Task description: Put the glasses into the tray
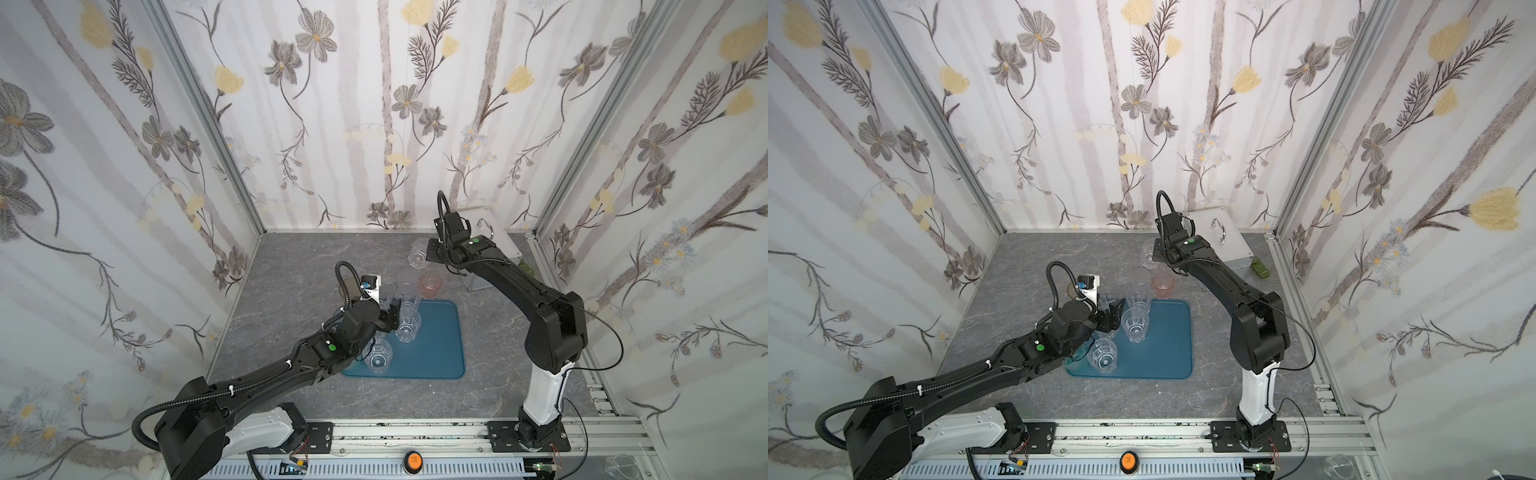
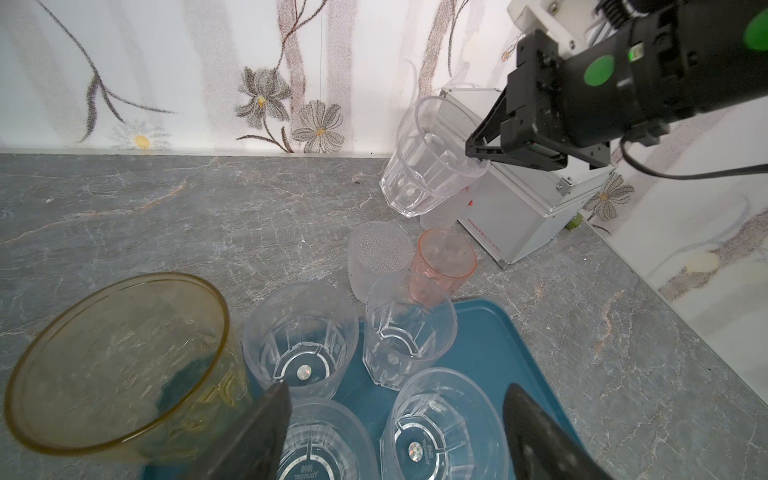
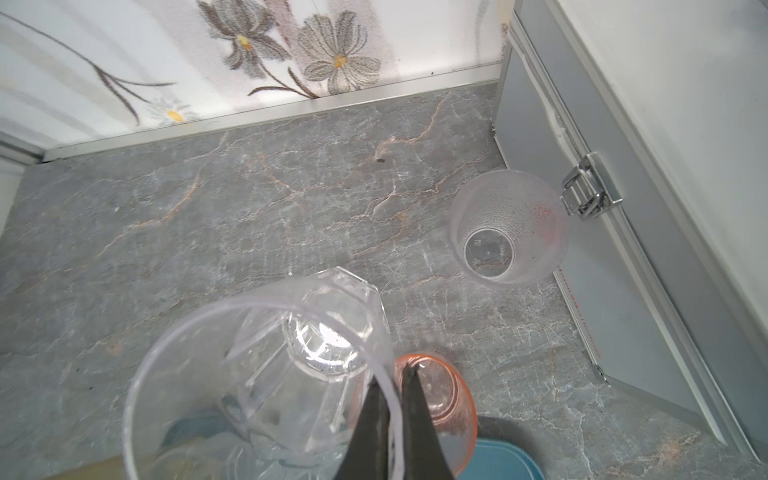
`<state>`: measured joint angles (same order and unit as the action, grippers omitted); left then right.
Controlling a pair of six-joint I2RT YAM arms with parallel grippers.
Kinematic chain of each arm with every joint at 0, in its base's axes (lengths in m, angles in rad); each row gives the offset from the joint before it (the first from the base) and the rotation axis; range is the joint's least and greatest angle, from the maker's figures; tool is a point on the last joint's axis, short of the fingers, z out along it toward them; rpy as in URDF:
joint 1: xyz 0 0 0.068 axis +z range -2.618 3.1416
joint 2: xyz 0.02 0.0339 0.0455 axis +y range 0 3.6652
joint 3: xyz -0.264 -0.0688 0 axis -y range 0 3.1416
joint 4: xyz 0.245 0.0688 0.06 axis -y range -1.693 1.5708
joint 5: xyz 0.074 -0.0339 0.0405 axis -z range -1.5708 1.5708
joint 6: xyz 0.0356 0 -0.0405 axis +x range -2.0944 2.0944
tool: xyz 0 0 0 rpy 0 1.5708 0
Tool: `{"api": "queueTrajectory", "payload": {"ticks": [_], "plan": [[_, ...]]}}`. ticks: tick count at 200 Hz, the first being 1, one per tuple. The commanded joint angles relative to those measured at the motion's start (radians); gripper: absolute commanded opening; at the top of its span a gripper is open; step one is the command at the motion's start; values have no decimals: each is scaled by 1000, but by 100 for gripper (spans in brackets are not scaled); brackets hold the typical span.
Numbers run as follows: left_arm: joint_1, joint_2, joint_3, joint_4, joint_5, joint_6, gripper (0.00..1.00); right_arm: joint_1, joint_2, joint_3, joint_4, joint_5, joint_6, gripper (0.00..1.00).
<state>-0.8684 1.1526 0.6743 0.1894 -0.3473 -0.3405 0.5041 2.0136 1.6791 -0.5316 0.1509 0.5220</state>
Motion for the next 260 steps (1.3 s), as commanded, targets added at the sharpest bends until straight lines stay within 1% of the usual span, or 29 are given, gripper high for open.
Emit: {"api": "queueTrajectory", "payload": {"ticks": [1, 27, 44, 66, 87, 122, 140, 157, 179, 199, 217, 242, 247, 260], "plan": [[0, -24, -1, 25, -26, -7, 83, 10, -98, -82, 44, -92, -5, 2], [2, -71, -8, 25, -35, -38, 83, 30, -280, -253, 84, -194, -2, 2], [3, -76, -5, 24, -37, -43, 83, 33, -379, -335, 51, -205, -1, 2], [-2, -56, -2, 22, -30, -46, 82, 32, -500, -425, -15, -192, -7, 2], [-22, -26, 1, 21, -28, -57, 81, 41, -590, -510, -84, -155, -6, 3], [-53, 32, 19, 24, -24, -98, 81, 127, -687, -653, -163, -44, 35, 3], [-58, 59, 22, 25, -24, -101, 81, 180, -697, -717, -184, 2, 72, 3], [-60, 63, 18, 25, -27, -104, 81, 231, -693, -758, -185, 3, 107, 3], [-60, 33, -10, 27, -87, -123, 82, 309, -669, -780, -147, -2, 156, 3], [-57, 6, -34, 27, -137, -129, 82, 388, -596, -744, -132, 6, 171, 3], [-56, -12, -47, 25, -145, -131, 82, 450, -517, -690, -131, 19, 171, 3], [-56, -32, -61, 25, -158, -144, 82, 508, -426, -623, -136, 15, 154, 3], [-56, -35, -64, 25, -160, -146, 82, 518, -387, -612, -141, 16, 149, 3], [-56, -43, -72, 25, -165, -154, 82, 533, -353, -592, -154, 16, 140, 3]]}}
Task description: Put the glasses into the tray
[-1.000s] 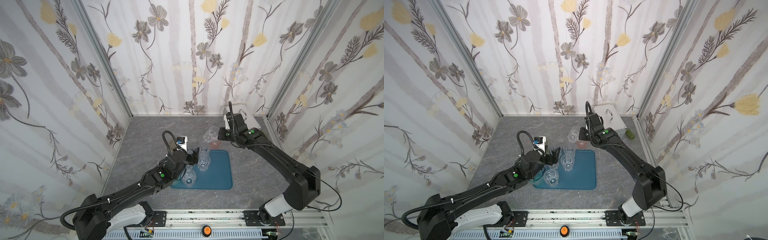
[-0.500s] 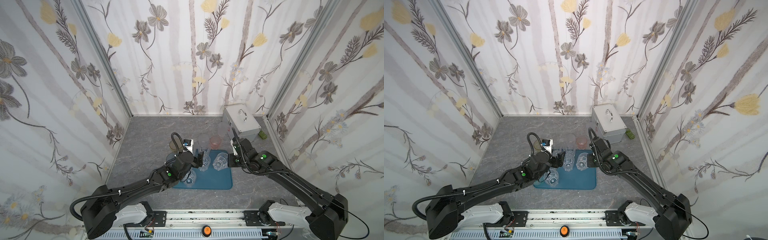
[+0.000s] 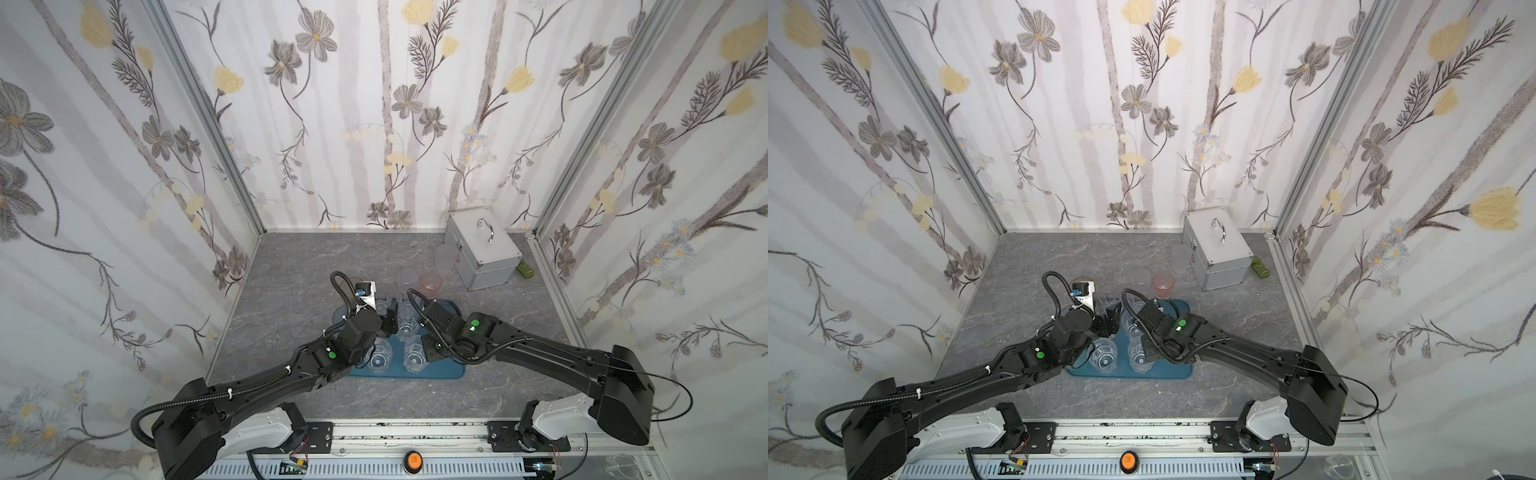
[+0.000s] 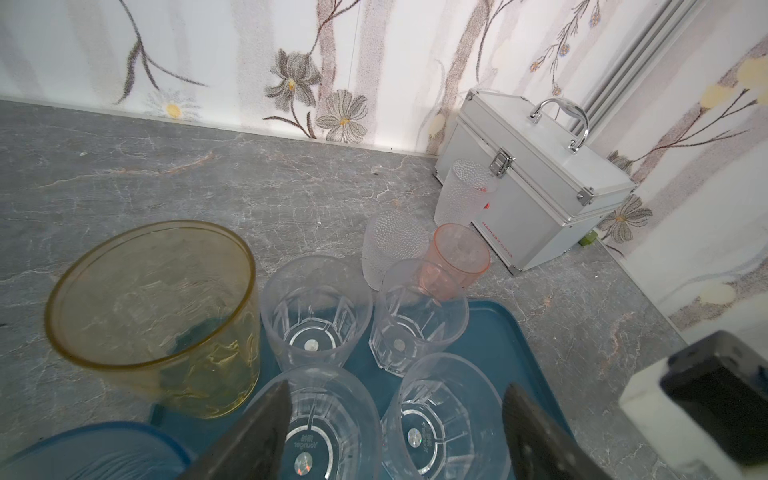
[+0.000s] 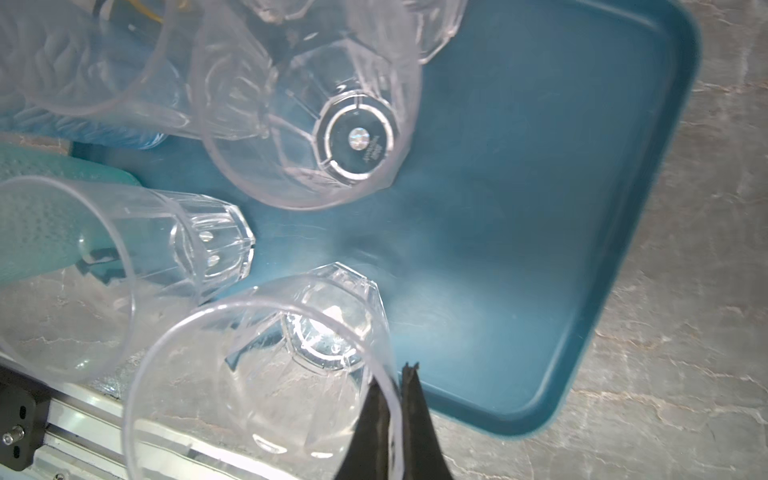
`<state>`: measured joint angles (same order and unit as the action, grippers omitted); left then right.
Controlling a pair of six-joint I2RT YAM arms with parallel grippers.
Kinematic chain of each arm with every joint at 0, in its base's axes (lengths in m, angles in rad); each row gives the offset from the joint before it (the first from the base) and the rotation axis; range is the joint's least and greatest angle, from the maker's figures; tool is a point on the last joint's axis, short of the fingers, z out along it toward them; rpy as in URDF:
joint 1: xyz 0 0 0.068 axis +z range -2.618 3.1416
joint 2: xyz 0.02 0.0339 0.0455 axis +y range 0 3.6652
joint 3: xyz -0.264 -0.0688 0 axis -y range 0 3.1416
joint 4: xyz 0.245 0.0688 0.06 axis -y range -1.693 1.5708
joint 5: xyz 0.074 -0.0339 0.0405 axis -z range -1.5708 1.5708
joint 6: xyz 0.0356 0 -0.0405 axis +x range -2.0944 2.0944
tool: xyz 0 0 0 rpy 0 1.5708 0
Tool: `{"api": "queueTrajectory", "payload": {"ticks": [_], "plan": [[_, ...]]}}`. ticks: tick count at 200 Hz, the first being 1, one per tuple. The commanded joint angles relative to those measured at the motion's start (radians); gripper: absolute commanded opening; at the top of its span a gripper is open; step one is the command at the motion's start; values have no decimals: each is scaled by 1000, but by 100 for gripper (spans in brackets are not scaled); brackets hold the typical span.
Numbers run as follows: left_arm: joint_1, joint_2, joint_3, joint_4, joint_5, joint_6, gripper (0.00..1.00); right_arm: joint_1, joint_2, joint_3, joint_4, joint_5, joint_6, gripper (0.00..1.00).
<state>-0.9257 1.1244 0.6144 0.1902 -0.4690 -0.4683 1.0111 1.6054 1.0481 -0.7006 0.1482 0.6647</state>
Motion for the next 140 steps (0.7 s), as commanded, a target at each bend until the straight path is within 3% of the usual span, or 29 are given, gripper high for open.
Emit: {"api": "queueTrajectory", "payload": {"ticks": [1, 91, 140], "plan": [[1, -15, -13, 25, -44, -28, 82, 27, 57, 40, 15, 19, -4, 3], [2, -17, -13, 25, -56, -8, 82, 32, 140, 53, 16, 14, -26, 7], [2, -16, -14, 25, -58, -13, 82, 29, 120, 66, 4, 38, -26, 18]]}}
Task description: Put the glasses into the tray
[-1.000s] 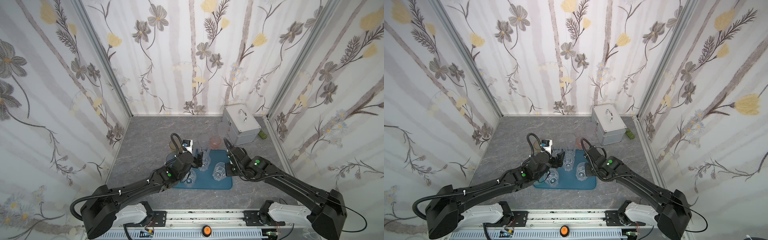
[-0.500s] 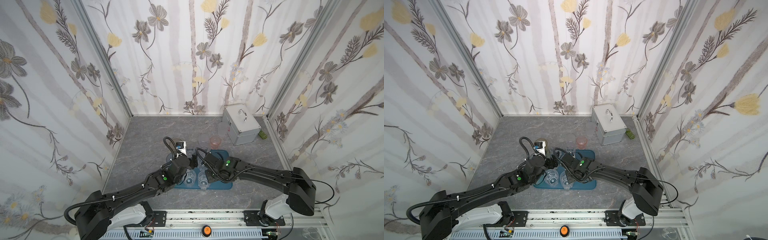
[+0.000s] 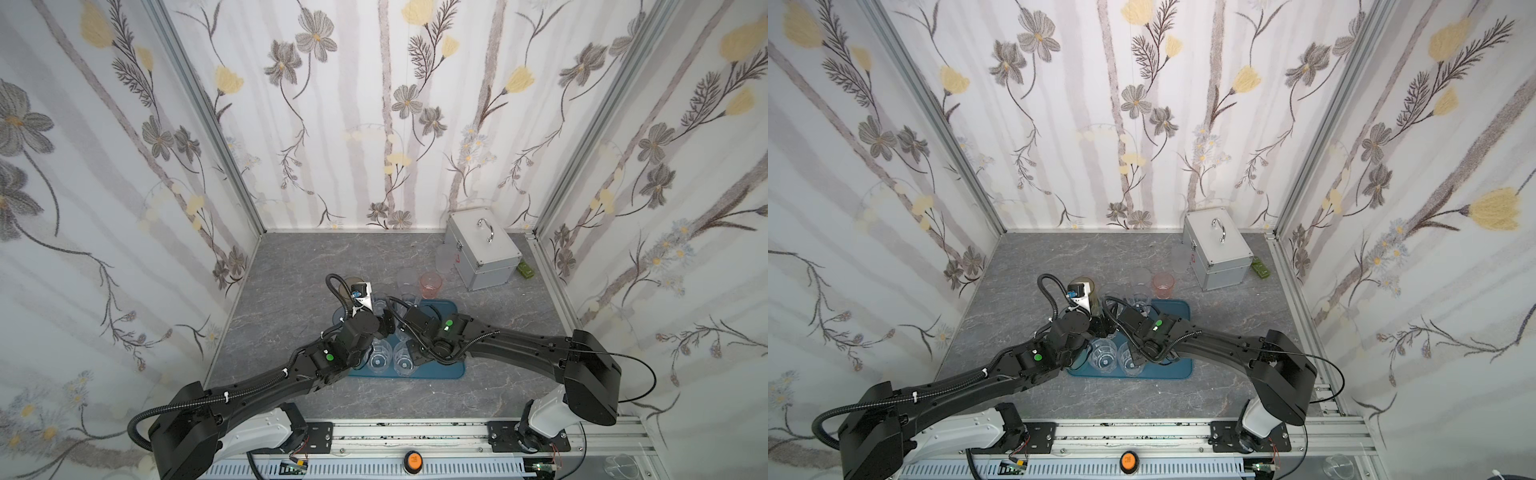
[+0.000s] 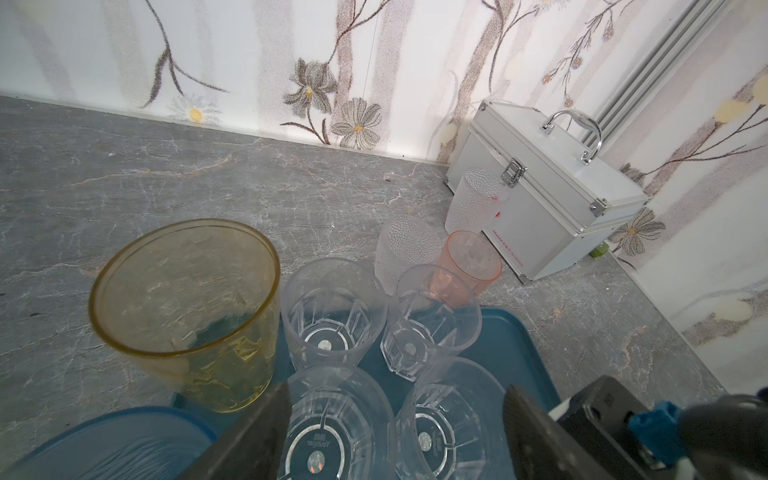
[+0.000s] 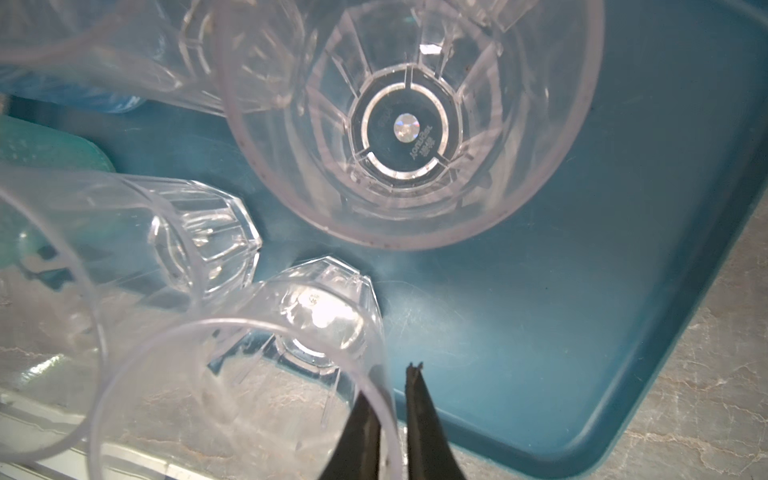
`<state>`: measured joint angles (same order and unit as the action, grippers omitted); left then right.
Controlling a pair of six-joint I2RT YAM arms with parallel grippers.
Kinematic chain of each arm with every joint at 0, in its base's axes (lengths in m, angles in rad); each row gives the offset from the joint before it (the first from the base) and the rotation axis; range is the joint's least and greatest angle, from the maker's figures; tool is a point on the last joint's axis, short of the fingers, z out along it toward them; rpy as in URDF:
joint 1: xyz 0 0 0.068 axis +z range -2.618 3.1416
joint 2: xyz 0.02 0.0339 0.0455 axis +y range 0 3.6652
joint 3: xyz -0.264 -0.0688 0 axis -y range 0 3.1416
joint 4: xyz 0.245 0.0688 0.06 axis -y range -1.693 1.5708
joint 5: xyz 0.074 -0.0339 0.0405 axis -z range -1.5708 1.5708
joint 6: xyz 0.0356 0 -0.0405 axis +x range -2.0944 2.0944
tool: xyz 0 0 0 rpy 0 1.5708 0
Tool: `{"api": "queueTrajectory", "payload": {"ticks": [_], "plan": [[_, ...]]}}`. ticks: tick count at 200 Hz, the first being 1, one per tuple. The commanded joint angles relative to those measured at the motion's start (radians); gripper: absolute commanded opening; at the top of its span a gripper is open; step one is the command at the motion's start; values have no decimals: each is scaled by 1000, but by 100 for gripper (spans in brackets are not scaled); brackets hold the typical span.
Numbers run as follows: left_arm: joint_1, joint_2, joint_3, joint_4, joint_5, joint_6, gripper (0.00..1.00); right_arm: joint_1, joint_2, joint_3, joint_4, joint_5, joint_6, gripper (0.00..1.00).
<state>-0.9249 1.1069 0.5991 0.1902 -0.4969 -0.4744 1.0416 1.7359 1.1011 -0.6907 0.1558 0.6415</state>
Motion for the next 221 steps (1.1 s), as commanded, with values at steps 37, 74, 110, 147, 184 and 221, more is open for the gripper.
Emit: {"api": "queueTrajectory", "payload": {"ticks": [37, 74, 110, 147, 184, 221], "plan": [[0, 7, 7, 25, -23, -5, 82, -16, -20, 32, -12, 47, -10, 20], [2, -4, 6, 23, -29, 21, 83, -47, -72, 81, -27, -26, -30, 31], [35, -34, 24, 14, -43, 127, 87, -209, -226, 92, 13, -64, -80, 40], [89, -38, 59, 15, 47, 179, 90, -412, -227, 109, 106, -50, -118, 43], [86, 61, 107, 14, 129, 142, 88, -555, -83, 127, 274, -113, -65, 47], [53, 148, 125, 14, 144, 129, 88, -571, 68, 200, 315, -61, -79, 48]]}}
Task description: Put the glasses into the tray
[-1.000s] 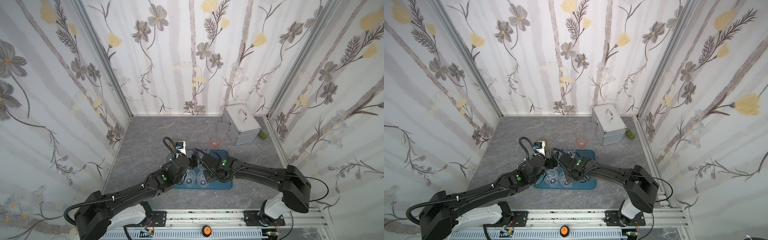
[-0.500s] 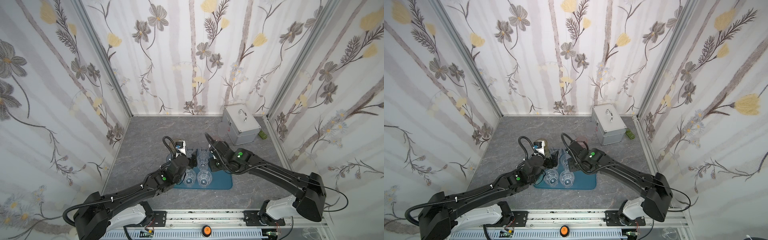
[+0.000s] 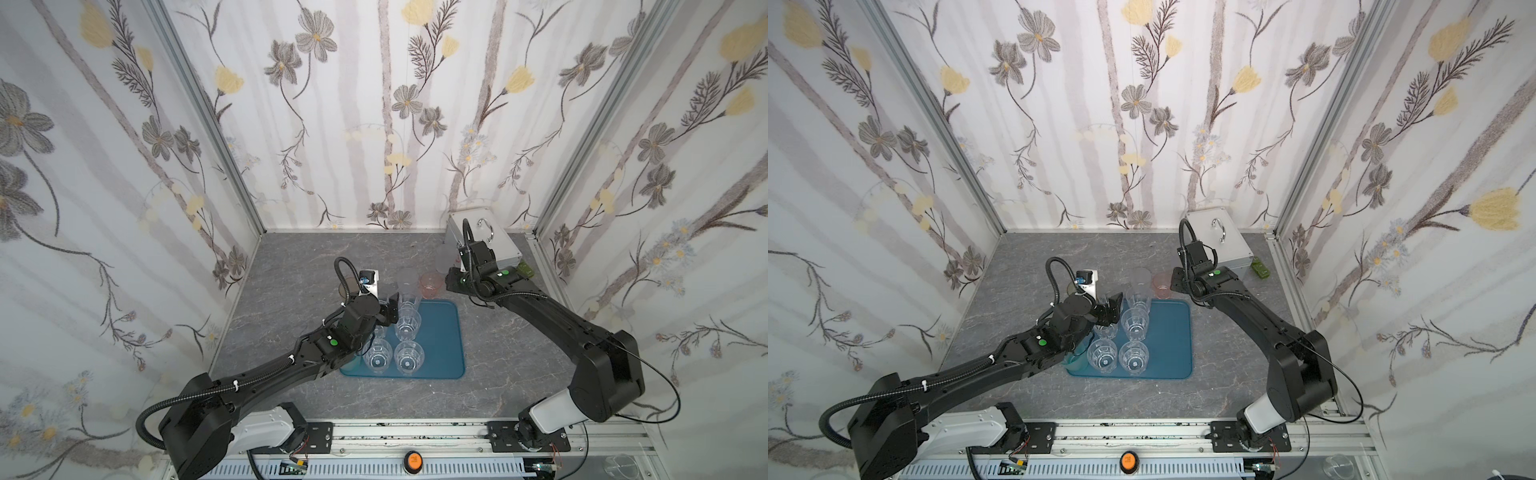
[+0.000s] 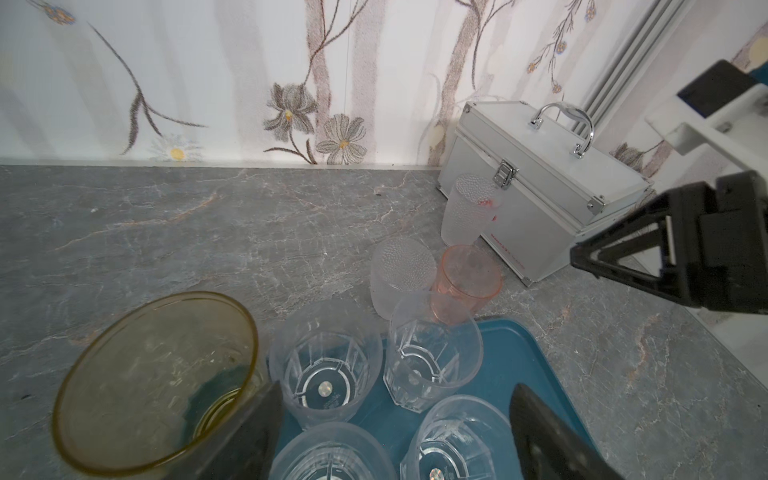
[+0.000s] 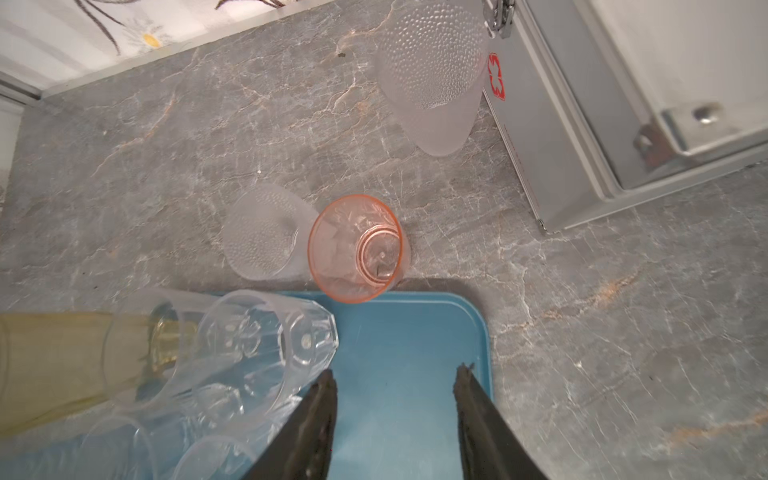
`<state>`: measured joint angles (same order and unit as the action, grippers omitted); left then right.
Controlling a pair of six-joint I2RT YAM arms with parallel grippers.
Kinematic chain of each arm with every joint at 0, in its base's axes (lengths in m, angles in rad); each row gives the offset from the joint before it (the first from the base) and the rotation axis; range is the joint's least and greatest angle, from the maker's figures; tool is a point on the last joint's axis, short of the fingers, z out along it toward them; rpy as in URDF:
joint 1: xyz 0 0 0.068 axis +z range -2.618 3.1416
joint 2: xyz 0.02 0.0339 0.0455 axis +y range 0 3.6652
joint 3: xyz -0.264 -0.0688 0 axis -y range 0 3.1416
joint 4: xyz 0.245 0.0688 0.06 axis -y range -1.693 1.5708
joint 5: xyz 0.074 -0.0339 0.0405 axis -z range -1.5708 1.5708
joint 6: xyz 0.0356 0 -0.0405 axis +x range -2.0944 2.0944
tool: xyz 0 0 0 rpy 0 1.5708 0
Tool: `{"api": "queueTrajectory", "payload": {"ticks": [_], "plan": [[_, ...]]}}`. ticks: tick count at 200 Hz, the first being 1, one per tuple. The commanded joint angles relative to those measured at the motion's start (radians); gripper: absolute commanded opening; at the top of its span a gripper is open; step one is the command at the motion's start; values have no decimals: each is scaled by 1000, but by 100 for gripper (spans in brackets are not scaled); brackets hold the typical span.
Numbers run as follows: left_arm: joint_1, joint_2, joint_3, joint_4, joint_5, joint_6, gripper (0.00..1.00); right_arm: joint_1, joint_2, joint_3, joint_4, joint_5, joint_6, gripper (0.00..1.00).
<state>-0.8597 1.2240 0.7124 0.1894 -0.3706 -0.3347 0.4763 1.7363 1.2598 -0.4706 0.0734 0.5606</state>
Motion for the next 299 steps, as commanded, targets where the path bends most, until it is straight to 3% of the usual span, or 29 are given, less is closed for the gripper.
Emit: {"api": "queueTrajectory", "payload": {"ticks": [1, 63, 111, 237, 257, 299], "plan": [[-13, 31, 11, 15, 18, -11, 88, -6, 71, 43, 94, 22, 2, 48], [-13, 76, 12, 13, 17, 23, 89, -18, 252, 101, 107, 5, -7, 43], [-13, 89, 18, 15, 26, 33, 89, -25, 333, 151, 97, 8, -17, 33], [-13, 80, 4, 14, 18, 33, 89, -31, 358, 162, 86, 39, -44, 17], [-13, 79, 1, 14, 12, 33, 89, -33, 356, 164, 81, 41, -47, 17], [-7, 46, -12, 13, -52, 48, 89, -28, 304, 219, 8, 141, -81, 32]]}}
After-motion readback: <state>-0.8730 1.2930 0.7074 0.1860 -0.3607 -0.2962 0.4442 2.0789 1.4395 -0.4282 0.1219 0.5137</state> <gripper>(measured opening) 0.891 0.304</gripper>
